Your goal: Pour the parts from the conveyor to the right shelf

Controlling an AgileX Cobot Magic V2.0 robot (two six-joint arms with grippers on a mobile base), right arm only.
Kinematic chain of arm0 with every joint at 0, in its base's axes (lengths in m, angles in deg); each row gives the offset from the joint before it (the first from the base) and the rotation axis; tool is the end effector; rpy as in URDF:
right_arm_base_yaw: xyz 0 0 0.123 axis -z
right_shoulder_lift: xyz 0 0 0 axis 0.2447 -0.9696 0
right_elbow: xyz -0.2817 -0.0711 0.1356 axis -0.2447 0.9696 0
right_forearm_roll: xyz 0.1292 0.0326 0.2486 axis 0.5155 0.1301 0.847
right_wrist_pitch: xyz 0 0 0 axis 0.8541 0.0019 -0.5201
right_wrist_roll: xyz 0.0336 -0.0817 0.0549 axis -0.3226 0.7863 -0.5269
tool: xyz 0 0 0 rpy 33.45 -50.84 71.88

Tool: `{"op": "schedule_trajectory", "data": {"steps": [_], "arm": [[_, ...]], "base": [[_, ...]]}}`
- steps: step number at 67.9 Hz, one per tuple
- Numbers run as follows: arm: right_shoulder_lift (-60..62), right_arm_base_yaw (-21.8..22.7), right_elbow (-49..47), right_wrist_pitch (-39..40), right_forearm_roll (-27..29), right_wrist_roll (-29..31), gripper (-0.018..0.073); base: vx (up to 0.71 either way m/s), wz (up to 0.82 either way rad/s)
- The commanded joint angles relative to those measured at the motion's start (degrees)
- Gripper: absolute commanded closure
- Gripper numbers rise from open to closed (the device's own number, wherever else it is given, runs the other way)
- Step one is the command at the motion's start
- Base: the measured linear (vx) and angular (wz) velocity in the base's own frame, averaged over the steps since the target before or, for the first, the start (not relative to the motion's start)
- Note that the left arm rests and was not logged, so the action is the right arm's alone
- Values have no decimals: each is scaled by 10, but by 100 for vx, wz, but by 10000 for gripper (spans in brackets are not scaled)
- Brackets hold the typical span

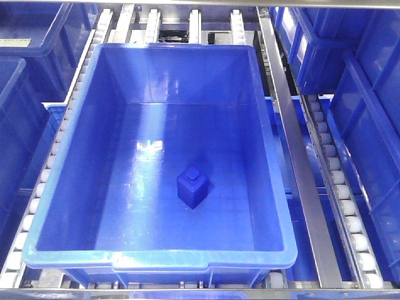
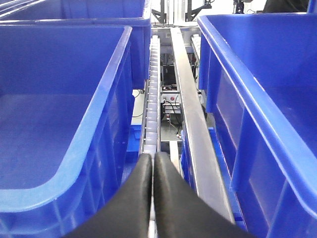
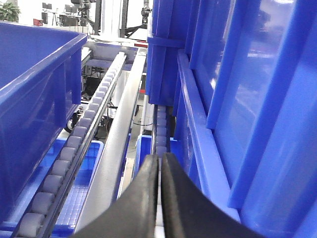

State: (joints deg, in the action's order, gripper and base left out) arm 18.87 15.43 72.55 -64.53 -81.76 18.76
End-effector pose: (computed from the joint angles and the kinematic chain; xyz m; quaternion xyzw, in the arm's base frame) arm 0.0644 -0.0020 0.1953 -0.0454 0.7118 -0.0642 0.6980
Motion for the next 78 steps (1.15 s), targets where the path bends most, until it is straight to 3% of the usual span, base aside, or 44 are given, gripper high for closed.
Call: {"op": "schedule_trajectory", "data": {"steps": [1, 78], "arm": [[9, 3, 1, 40, -5, 5, 568], [9, 3, 1, 40, -5, 5, 568]], "base": [[0, 0], [0, 0]]}}
